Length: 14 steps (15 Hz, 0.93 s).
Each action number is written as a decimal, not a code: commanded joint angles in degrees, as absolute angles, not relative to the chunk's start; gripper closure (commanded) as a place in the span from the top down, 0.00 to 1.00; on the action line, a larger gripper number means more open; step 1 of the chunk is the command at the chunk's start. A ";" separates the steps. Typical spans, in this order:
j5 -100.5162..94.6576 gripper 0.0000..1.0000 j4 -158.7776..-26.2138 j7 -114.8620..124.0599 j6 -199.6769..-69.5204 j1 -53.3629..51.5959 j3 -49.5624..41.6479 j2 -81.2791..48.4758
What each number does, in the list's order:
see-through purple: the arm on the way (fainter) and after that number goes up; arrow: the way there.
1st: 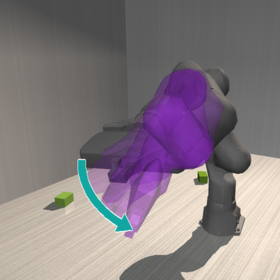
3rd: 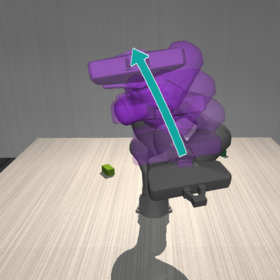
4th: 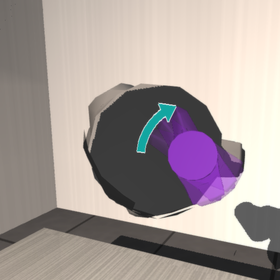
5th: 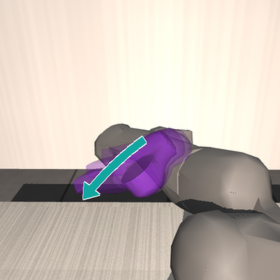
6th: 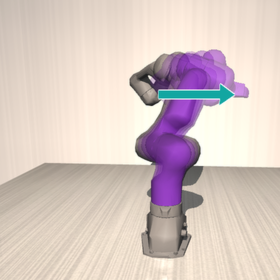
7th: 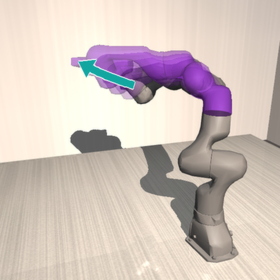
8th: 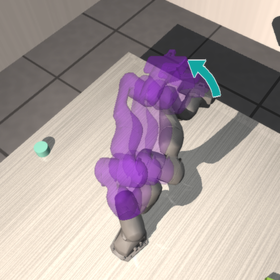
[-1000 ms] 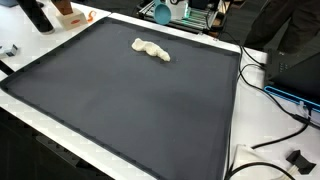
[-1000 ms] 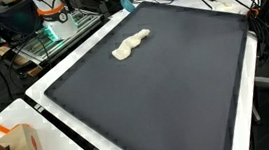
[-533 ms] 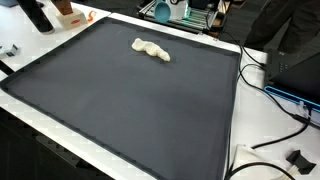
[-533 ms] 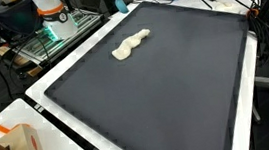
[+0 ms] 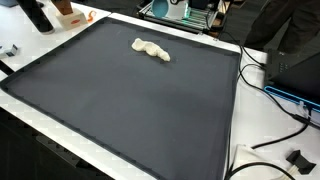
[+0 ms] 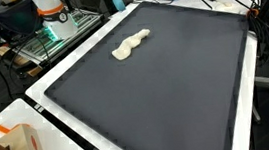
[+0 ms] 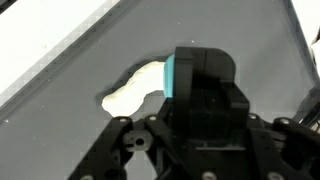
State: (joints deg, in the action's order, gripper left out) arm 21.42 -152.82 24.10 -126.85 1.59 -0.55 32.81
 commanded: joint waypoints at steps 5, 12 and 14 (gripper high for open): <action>20.04 0.50 -152.13 25.78 -126.20 2.96 1.90 32.99; 31.51 0.25 -153.26 10.05 -130.76 -1.10 -5.96 29.74; 37.77 0.25 -153.61 0.67 -130.49 -2.58 -9.83 28.35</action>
State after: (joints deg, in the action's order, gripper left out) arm 30.15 -152.68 11.73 -129.27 0.49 -4.22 30.20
